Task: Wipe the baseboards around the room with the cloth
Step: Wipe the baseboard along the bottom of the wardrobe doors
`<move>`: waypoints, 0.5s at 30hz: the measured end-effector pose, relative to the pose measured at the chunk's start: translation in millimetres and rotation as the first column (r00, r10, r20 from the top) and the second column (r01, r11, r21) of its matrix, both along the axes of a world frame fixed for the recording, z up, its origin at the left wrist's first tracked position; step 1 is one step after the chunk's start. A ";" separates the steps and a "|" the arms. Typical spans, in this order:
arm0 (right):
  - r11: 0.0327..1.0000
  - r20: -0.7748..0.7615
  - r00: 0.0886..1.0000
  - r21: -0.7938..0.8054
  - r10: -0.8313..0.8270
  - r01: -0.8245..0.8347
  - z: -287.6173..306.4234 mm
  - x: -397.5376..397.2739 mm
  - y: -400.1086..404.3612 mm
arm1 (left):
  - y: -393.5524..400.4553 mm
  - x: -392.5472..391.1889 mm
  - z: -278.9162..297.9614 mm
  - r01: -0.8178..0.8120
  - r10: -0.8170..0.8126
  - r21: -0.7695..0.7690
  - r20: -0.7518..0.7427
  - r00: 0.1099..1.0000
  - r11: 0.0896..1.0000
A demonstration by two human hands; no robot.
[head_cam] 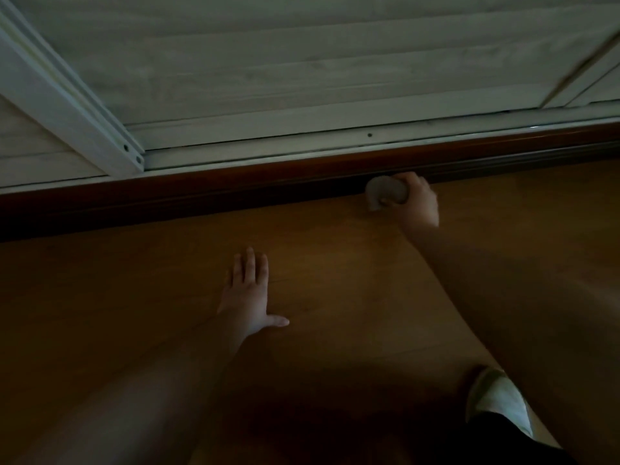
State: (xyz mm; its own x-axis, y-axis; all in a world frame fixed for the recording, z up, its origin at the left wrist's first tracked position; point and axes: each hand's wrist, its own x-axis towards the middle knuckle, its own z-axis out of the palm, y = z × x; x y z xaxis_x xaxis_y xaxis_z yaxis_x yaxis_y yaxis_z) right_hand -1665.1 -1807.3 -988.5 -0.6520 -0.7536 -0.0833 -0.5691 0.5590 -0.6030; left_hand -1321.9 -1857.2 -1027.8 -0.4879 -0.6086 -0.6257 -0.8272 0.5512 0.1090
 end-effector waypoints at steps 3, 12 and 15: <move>0.992 -0.023 0.993 0.040 -0.118 0.119 4.2 -19.7 13.1 | 0.8 -3.3 0.3 0.000 0.000 0.012 0.016 1.000 1.000; 0.992 0.065 0.991 -0.057 0.115 -0.111 7.0 42.3 5.5 | 1.7 -3.8 6.1 -0.002 0.001 0.018 0.004 1.000 1.000; 0.963 0.160 0.952 -0.109 0.263 -0.247 8.7 93.6 -12.5 | 2.0 -4.7 6.5 -0.004 0.004 0.019 0.010 1.000 1.000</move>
